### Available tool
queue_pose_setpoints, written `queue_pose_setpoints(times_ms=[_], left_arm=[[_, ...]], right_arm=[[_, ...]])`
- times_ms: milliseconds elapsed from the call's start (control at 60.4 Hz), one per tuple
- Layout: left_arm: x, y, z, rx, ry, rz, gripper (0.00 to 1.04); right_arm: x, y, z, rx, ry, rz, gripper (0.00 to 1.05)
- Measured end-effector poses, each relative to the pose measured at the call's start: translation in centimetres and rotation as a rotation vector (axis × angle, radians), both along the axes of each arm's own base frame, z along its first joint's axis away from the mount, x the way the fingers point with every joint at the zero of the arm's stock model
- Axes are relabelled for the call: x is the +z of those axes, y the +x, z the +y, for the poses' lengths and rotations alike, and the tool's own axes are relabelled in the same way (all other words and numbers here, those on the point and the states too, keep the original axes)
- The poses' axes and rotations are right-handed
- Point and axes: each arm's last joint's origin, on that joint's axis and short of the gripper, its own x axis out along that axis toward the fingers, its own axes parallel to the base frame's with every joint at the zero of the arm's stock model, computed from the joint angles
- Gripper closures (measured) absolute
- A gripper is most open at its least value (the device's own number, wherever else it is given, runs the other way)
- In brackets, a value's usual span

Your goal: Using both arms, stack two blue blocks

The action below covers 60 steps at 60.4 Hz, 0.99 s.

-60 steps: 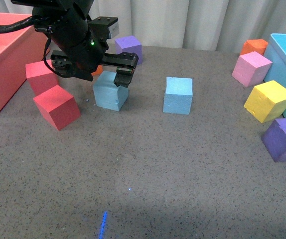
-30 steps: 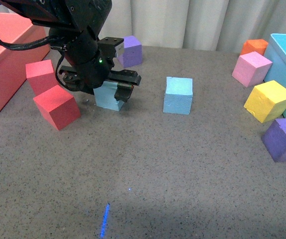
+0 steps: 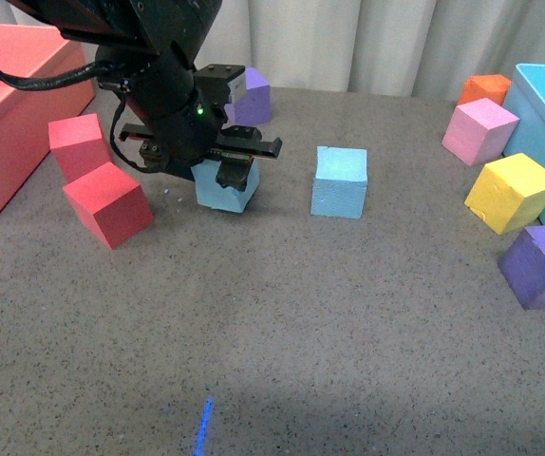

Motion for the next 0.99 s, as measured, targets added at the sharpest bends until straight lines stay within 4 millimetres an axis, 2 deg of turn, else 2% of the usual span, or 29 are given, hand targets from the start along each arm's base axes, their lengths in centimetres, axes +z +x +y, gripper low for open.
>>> queue_pose_setpoints(times_ms=[99,265,381,497,629,779,994], left_arm=[[1.9,-0.9,-0.6,-0.001,-0.021,-0.031,0.58],[6.4,-2.0,-1.8,0.021,-0.058,-0.112,0.58],[8.7,-3.3,-3.7,0.021,-0.089,-0.133,0.58],[8.6,-4.4,-6.5,-0.016,-0.075,-0.092,0.58],[8.1,-4.5,-9.1,-0.034,-0.055,-0.054,0.58],[7.8,-4.0,-10.3,-0.034,-0.039,-0.022,0.58],[7.2,-3.2,-10.9,-0.017,-0.013,0.016,0.58]], right_arm=[[0.0,0.0,0.0,0.000,0.000,0.000,0.10],[0.0,0.0,0.0,0.000,0.000,0.000,0.10],[0.0,0.0,0.0,0.000,0.000,0.000,0.10],[0.0,0.0,0.0,0.000,0.000,0.000,0.10],[0.0,0.0,0.0,0.000,0.000,0.000,0.10],[0.0,0.0,0.0,0.000,0.000,0.000,0.10],[0.0,0.0,0.0,0.000,0.000,0.000,0.10]])
